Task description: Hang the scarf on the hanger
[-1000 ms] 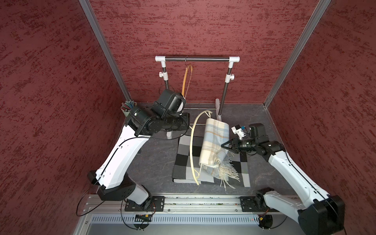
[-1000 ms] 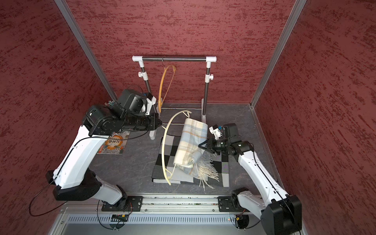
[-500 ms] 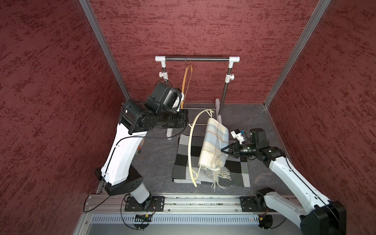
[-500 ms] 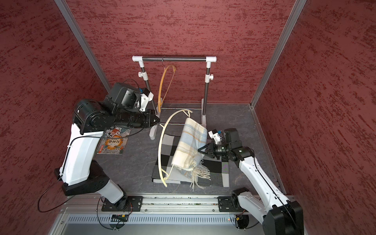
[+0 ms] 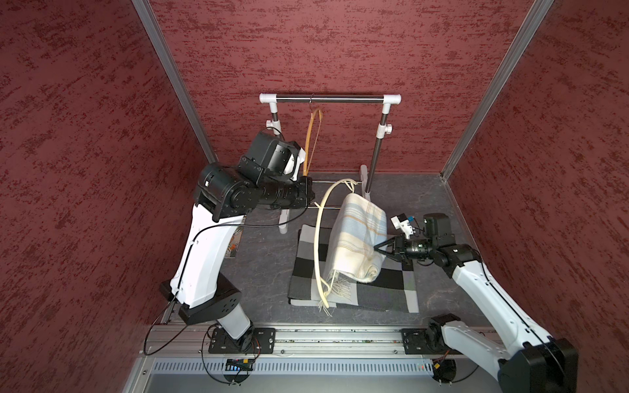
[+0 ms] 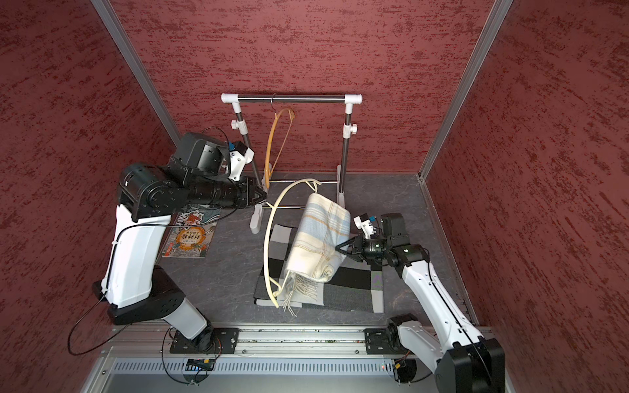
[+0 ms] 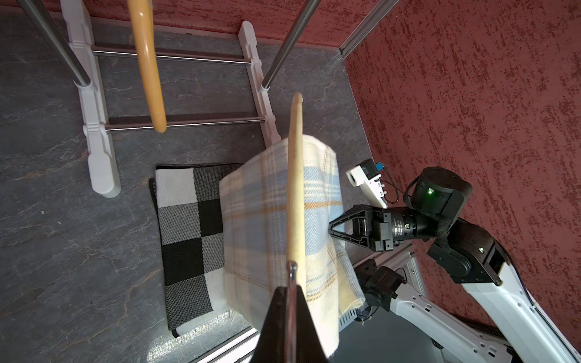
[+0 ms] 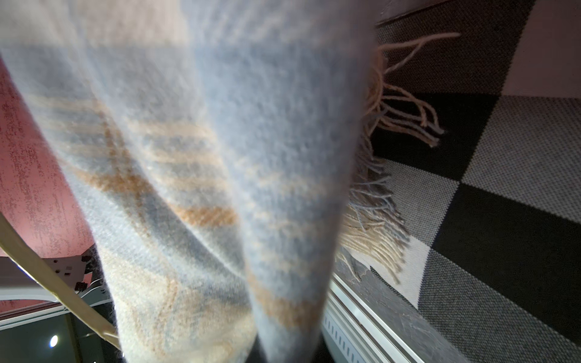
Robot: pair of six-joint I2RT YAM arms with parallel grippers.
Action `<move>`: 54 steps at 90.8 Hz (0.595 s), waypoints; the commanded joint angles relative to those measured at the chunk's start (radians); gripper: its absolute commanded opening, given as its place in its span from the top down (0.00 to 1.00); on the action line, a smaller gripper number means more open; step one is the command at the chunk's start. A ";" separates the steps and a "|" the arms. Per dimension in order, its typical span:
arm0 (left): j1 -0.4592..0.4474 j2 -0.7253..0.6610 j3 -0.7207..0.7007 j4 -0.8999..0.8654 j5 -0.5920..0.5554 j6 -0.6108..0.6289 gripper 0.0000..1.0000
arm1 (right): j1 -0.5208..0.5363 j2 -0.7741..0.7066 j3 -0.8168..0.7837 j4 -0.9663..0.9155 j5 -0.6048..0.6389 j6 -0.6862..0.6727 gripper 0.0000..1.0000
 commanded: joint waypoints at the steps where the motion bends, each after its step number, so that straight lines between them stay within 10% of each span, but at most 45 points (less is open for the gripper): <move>1: 0.020 -0.058 0.014 0.138 -0.047 0.024 1.00 | -0.020 0.044 -0.032 -0.054 0.084 -0.042 1.00; 28: 0.037 -0.101 -0.061 0.229 -0.018 0.046 1.00 | -0.011 0.164 -0.075 -0.010 0.244 -0.085 1.00; 54: 0.038 -0.081 -0.065 0.249 0.012 0.043 1.00 | 0.038 0.252 -0.078 0.222 0.148 -0.002 1.00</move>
